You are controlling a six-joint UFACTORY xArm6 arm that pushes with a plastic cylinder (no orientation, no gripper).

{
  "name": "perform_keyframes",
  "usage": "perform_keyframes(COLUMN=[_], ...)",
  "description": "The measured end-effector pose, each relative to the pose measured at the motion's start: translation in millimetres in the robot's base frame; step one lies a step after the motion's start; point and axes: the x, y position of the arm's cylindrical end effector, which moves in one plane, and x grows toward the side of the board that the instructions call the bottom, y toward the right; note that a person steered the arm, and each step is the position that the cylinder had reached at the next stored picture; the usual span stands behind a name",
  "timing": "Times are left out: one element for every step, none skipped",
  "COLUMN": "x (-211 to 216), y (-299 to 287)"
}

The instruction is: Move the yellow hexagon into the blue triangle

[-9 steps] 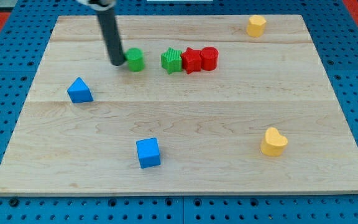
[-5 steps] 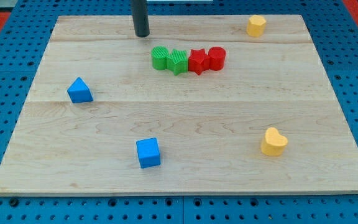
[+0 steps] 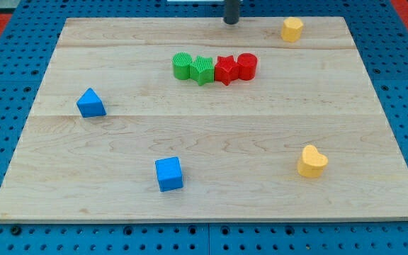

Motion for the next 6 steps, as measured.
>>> perform_keyframes(x=[-0.2,-0.4,8.0,8.0,11.8,13.6], y=[44.5,109.9,160.2,168.1,157.7,151.1])
